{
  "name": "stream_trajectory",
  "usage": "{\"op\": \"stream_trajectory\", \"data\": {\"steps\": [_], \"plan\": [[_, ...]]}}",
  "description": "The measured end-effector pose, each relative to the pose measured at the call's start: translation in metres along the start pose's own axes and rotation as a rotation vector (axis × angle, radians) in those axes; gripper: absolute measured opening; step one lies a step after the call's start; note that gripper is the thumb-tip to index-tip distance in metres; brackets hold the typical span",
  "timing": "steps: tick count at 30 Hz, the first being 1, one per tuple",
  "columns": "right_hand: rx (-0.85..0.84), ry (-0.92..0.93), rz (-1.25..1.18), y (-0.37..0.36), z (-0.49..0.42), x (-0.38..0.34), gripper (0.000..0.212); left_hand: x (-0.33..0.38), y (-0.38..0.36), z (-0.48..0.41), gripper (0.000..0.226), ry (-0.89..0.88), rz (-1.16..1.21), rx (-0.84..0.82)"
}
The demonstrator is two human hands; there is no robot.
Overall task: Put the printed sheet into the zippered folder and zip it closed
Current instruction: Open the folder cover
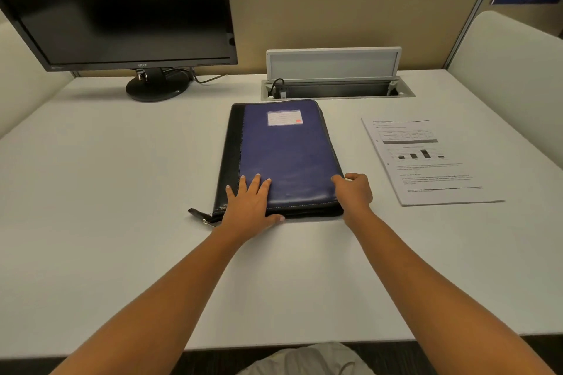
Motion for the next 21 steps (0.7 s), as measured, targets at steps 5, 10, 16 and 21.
{"op": "stream_trajectory", "data": {"steps": [5, 10, 16, 21], "plan": [[0.079, 0.047, -0.335, -0.003, 0.015, -0.028, 0.024, -0.002, 0.010, 0.002, 0.075, 0.010, 0.113, 0.111], [-0.003, 0.301, -0.610, -0.008, 0.046, -0.071, 0.005, -0.016, 0.019, 0.011, 0.065, -0.005, 0.543, 0.278], [-0.192, 0.488, -0.432, -0.032, 0.054, -0.078, 0.013, -0.029, 0.039, 0.026, 0.045, 0.014, 0.950, 0.546], [-0.351, 0.550, 0.293, -0.059, 0.029, -0.024, 0.038, -0.055, 0.042, 0.033, 0.043, 0.204, 1.324, 0.635]]}}
Point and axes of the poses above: each hand's wrist, its own z-axis away from the middle knuckle, its own y-axis out of the back of the hand, x = y × z, the point moved 3 cm from there along -z, towards the middle knuckle
